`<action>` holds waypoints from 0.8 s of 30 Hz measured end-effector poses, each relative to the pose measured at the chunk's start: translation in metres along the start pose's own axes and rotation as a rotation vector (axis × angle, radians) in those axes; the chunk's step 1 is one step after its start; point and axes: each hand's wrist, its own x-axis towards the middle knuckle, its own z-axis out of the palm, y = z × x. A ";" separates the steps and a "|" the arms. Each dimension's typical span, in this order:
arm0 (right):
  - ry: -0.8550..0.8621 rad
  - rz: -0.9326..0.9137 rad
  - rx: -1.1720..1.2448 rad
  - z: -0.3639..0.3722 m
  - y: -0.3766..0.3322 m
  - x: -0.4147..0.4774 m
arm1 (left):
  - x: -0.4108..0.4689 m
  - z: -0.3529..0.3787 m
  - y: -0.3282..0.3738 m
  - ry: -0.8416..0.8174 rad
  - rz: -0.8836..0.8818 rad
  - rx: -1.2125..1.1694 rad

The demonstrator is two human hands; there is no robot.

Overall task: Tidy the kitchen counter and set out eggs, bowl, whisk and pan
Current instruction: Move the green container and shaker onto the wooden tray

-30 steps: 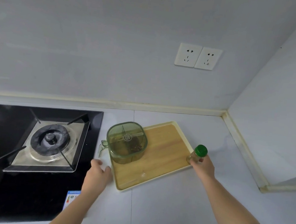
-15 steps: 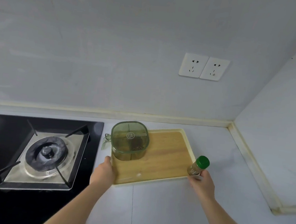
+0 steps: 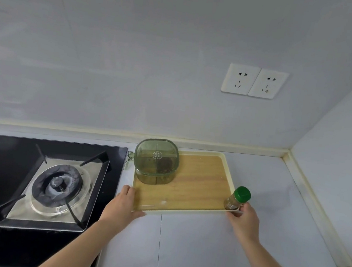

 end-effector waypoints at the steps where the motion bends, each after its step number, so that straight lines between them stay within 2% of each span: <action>1: 0.000 0.001 0.005 0.002 -0.002 0.002 | 0.004 -0.002 0.001 0.013 -0.009 0.006; 24: 0.009 -0.045 -0.047 0.021 -0.009 0.022 | 0.036 -0.014 -0.010 0.023 -0.073 -0.035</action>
